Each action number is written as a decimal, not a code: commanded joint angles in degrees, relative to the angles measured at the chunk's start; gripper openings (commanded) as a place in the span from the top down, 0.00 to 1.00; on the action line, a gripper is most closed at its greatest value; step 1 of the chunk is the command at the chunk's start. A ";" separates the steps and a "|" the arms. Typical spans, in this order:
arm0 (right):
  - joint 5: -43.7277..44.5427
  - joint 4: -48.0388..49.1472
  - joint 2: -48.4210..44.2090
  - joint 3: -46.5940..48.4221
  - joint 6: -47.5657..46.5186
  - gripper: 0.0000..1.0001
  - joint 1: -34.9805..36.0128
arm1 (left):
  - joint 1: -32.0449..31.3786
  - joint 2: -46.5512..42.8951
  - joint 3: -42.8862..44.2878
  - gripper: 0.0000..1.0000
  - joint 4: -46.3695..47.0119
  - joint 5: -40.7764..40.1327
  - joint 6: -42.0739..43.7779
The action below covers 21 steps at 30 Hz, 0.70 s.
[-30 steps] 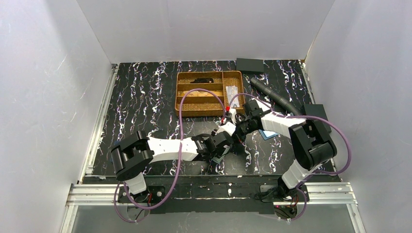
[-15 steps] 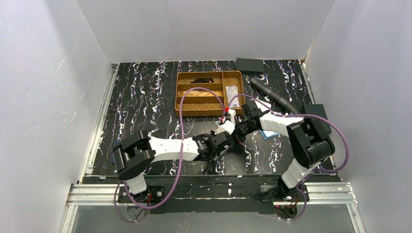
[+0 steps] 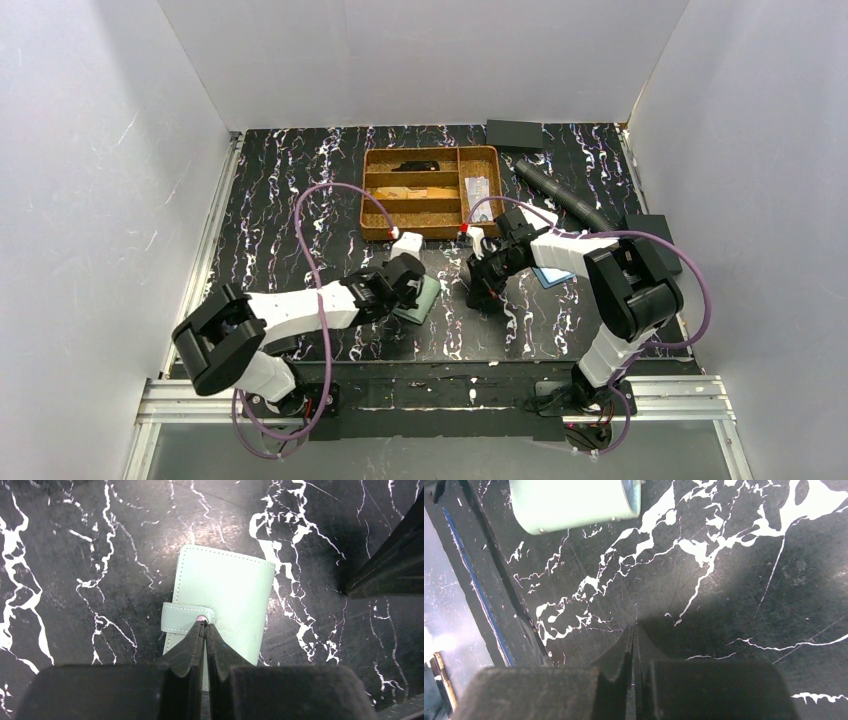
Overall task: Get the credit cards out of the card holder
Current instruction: Open the card holder at the center of the board.
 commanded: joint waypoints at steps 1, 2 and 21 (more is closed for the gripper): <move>-6.52 -1.80 -2.57 1.87 -4.24 0.92 0.18 | 3.45 -5.56 -3.98 1.00 5.45 8.51 -5.23; -10.57 -3.56 -3.45 2.37 -6.27 0.89 0.18 | 3.44 -5.94 -4.03 1.00 5.45 9.82 -5.18; -0.40 10.05 0.24 -1.39 10.60 0.90 6.29 | 2.23 -0.87 -4.78 1.00 12.74 19.11 -13.06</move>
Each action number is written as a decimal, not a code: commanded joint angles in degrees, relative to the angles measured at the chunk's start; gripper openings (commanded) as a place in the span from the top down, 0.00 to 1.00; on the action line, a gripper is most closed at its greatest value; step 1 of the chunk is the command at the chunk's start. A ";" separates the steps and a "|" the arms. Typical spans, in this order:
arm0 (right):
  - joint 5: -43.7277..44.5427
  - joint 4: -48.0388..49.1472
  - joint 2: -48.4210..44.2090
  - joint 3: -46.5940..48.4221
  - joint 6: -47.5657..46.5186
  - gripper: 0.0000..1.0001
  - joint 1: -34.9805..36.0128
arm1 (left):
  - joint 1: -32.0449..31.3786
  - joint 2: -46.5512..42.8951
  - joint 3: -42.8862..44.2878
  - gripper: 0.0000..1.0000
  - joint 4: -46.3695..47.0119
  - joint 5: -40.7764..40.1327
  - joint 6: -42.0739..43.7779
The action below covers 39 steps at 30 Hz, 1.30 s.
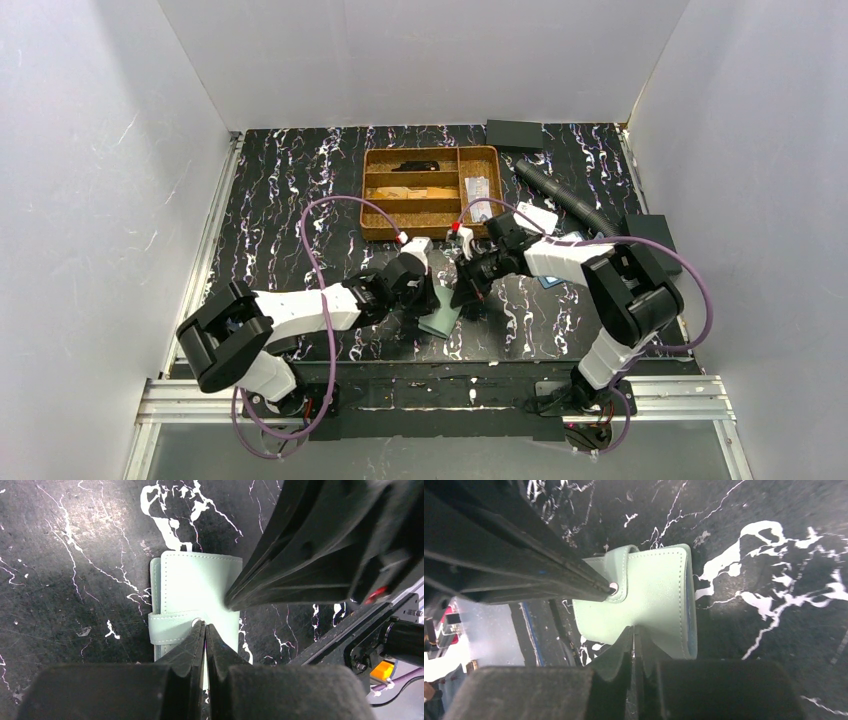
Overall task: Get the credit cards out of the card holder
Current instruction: Open the card holder at the center of the board.
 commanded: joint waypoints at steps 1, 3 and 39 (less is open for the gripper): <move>8.03 -1.51 3.46 1.50 -0.77 0.92 2.86 | -0.21 -1.06 -1.65 1.00 2.20 -1.43 -2.09; 11.73 -3.63 5.18 2.56 -1.71 0.94 2.92 | -0.10 -3.15 -3.45 1.00 2.13 -4.08 -2.85; 14.50 -6.61 7.94 4.02 -3.66 0.98 3.78 | -6.48 6.17 8.78 0.57 -11.80 -19.54 16.96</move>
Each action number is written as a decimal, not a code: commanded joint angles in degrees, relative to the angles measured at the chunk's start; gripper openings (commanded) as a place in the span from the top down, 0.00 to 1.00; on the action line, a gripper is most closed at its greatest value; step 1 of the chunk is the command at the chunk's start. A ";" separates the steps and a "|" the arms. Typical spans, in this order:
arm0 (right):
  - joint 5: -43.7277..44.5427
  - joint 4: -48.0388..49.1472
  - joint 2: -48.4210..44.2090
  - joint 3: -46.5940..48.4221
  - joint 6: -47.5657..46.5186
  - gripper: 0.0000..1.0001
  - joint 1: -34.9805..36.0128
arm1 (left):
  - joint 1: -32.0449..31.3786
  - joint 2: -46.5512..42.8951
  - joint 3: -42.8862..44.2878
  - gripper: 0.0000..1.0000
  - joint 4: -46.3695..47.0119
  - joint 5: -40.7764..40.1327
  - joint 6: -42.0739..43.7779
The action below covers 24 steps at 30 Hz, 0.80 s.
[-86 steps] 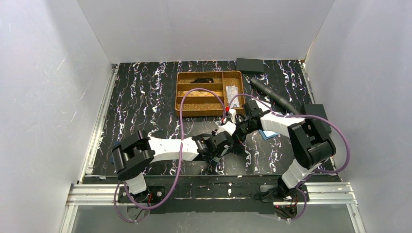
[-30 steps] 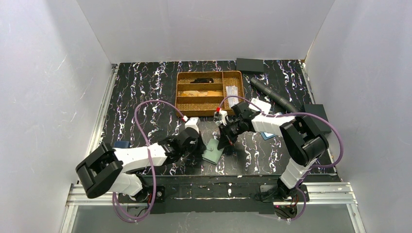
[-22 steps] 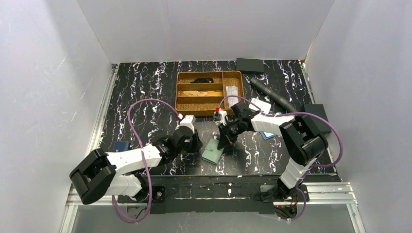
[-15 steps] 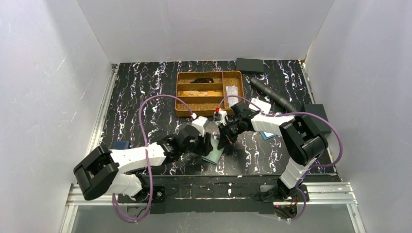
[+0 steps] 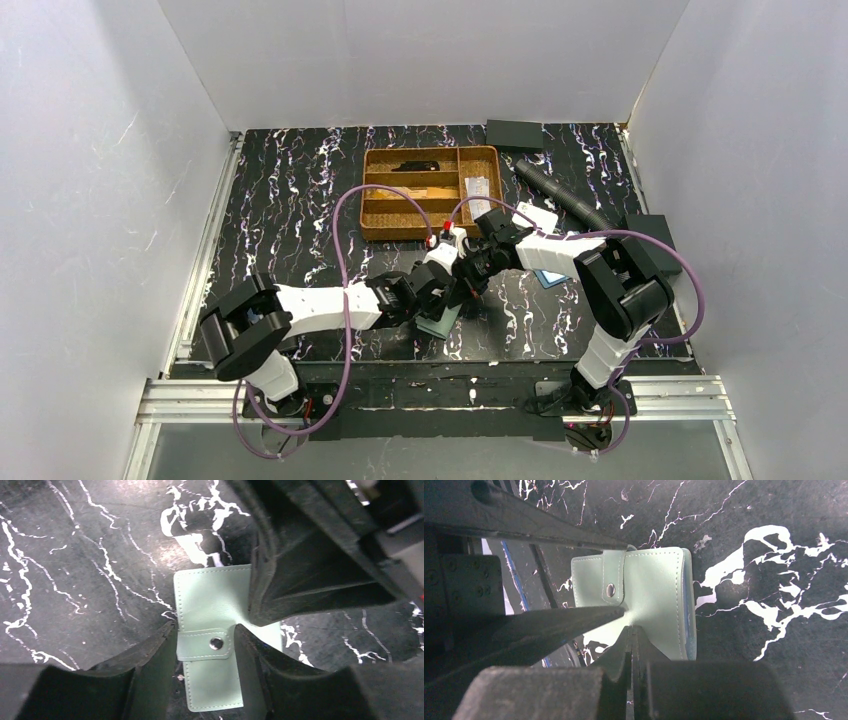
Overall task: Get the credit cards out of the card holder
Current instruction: Open the card holder at the center of the board.
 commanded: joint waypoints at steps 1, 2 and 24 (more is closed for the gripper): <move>10.61 -0.59 3.79 -0.95 -4.02 0.98 0.79 | -0.37 0.53 1.53 0.59 -4.99 -5.04 -0.43; 10.68 -0.59 3.79 -0.88 -4.03 0.98 0.79 | -0.36 0.82 1.45 0.60 -5.05 -4.39 -0.77; 13.15 -1.59 4.92 -0.36 -4.47 0.98 0.87 | 2.88 -5.99 -4.32 1.00 -7.62 -5.73 -4.54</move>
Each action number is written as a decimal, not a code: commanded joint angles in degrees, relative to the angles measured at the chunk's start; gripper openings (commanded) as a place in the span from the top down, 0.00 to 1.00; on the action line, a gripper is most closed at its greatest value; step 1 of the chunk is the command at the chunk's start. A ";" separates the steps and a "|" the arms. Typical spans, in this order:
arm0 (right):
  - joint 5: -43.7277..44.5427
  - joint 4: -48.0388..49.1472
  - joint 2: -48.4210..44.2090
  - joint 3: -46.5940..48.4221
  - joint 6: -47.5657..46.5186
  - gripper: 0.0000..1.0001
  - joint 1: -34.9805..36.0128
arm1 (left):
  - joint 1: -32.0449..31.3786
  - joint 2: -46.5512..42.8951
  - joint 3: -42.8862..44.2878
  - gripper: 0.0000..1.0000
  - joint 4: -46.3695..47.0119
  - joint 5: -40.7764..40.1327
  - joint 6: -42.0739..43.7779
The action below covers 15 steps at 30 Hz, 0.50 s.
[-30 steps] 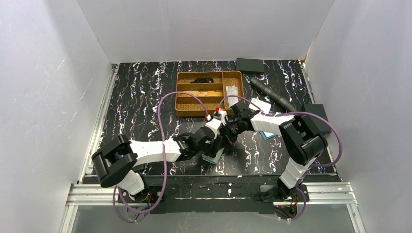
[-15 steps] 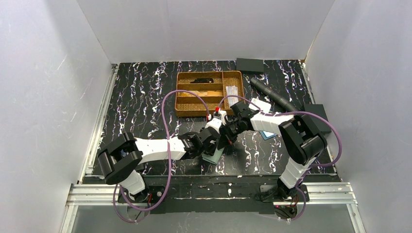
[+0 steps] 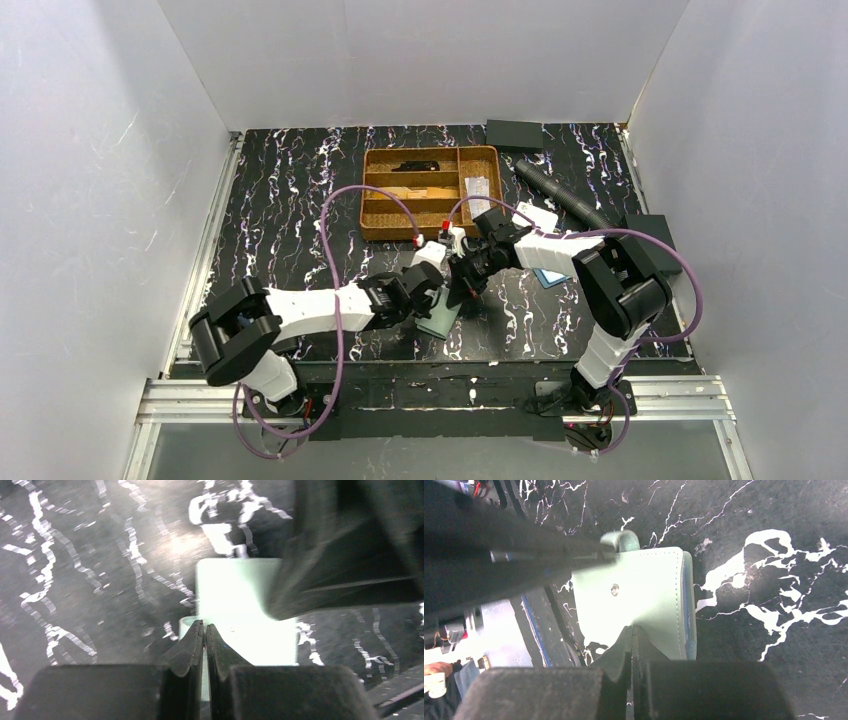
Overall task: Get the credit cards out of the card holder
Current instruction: Open the card holder at the center of the board.
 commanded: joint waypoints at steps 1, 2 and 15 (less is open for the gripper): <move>13.22 -1.36 4.40 -0.99 -4.41 0.98 0.68 | 3.74 -6.03 -4.77 1.00 -5.13 -1.60 -0.43; 13.31 -1.42 4.41 -0.96 -4.46 0.98 0.68 | 4.50 -7.20 -5.49 1.00 -4.78 -0.89 -0.65; -3.02 -9.97 -0.93 2.04 -18.17 0.72 0.59 | 14.47 -16.54 -16.23 1.00 3.15 14.73 -8.54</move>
